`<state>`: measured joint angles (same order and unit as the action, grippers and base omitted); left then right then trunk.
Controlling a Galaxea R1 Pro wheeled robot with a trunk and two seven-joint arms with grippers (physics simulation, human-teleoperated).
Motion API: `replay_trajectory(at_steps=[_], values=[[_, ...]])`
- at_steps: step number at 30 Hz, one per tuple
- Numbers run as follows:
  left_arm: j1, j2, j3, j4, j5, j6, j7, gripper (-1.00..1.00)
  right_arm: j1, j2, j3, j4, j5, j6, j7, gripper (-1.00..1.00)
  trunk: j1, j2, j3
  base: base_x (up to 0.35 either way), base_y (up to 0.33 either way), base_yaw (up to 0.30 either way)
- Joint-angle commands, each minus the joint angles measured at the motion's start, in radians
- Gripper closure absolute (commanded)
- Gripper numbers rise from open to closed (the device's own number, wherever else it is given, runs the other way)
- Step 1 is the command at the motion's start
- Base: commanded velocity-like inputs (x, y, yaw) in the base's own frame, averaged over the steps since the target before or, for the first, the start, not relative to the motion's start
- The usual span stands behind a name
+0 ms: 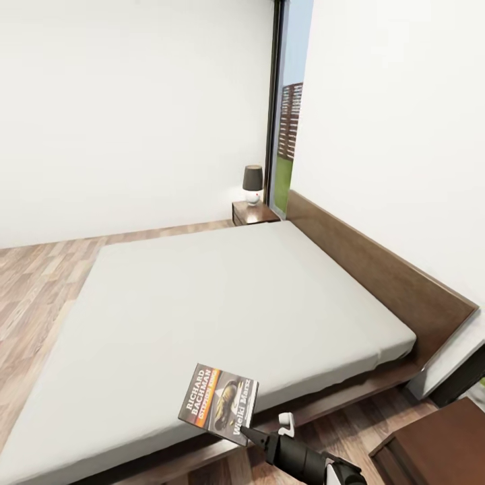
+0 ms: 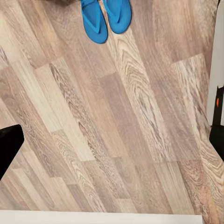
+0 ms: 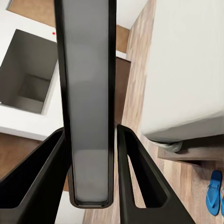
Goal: In the bedroom, move the book from the bed onto either nightstand, and place the two sandals side by side next to the bed.
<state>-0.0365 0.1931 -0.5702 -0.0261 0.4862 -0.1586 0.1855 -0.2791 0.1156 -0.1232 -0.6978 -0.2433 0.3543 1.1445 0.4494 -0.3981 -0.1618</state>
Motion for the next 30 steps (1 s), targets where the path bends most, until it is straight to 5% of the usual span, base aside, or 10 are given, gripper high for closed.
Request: replay_trajectory(at_steps=[1, 30], values=[[0.0, 0.0, -0.008, -0.001, 0.008, -0.002, 0.003, -1.0, 0.0, 0.001, -0.004, 0.0, -0.001, 0.009, 0.004, 1.0, 0.001, -0.002, 0.0, 0.0, 0.0, 0.0], [0.0, -0.02, -0.01, -0.002, 0.005, -0.001, 0.004, -1.0, 0.003, 0.001, -0.003, 0.0, -0.002, 0.009, 0.006, 1.0, 0.001, -0.002, 0.046, 0.0, 0.0, 0.0]])
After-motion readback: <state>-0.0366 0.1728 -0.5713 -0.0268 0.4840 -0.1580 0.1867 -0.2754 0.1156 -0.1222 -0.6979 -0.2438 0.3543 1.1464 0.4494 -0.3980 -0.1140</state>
